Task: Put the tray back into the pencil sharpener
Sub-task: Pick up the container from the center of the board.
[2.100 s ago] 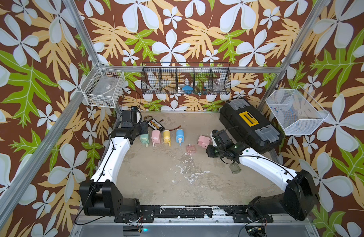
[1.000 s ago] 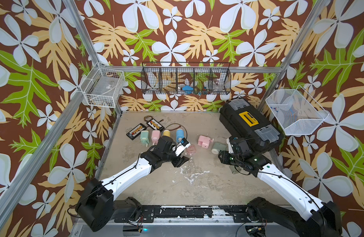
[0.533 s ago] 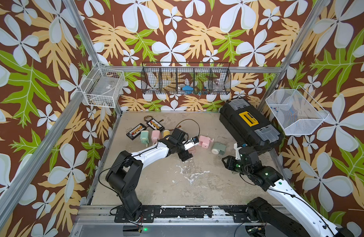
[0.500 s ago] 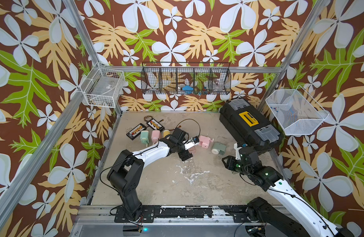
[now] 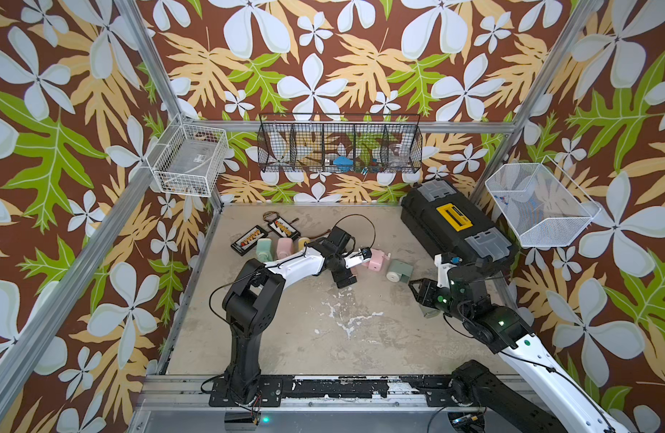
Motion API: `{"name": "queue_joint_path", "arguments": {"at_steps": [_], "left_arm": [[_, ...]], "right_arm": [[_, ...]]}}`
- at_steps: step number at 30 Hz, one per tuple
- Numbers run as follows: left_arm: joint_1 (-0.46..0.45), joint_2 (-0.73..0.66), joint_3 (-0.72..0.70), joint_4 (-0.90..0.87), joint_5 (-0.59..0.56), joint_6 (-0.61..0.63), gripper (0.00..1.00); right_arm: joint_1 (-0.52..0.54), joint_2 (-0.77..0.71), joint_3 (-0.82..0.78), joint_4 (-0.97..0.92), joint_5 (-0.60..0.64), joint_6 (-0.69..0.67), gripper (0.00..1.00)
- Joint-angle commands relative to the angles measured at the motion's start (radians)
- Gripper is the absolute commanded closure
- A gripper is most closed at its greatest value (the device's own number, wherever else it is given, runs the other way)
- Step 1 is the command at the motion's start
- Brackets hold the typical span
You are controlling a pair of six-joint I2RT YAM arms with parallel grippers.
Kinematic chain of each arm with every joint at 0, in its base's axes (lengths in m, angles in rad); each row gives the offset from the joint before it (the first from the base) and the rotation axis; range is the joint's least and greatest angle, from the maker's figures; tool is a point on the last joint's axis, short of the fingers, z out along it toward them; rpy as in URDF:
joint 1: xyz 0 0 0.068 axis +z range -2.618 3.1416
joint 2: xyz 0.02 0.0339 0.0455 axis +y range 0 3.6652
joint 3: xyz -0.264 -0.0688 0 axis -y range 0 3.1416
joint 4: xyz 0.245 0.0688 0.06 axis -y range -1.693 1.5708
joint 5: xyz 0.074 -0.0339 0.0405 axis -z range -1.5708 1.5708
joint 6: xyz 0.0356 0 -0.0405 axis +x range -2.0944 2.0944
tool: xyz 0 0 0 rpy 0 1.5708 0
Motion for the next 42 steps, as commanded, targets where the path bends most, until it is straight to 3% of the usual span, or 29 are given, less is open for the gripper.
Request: {"name": "queue_joint_path", "arguments": {"at_steps": [1,10,18,34,42], "left_arm": [[-0.005,0.031,0.035,-0.050,-0.008,0.007,0.06],[-0.014,0.131,0.152,-0.120,-0.081,-0.003,0.13],[-0.017,0.166,0.172,-0.166,-0.071,0.008,0.20],[-0.016,0.174,0.190,-0.211,-0.042,0.025,0.44],[-0.017,0.136,0.186,-0.206,-0.019,0.012,0.50]], "right_arm": [[0.000,-0.008,0.010,0.019,0.013,-0.015,0.58],[0.000,-0.005,-0.003,0.021,0.002,-0.017,0.58],[-0.001,-0.006,-0.011,0.018,-0.006,-0.016,0.58],[-0.001,-0.007,-0.023,0.017,-0.004,-0.017,0.58],[0.001,-0.014,-0.034,0.012,0.000,-0.022,0.57]]}}
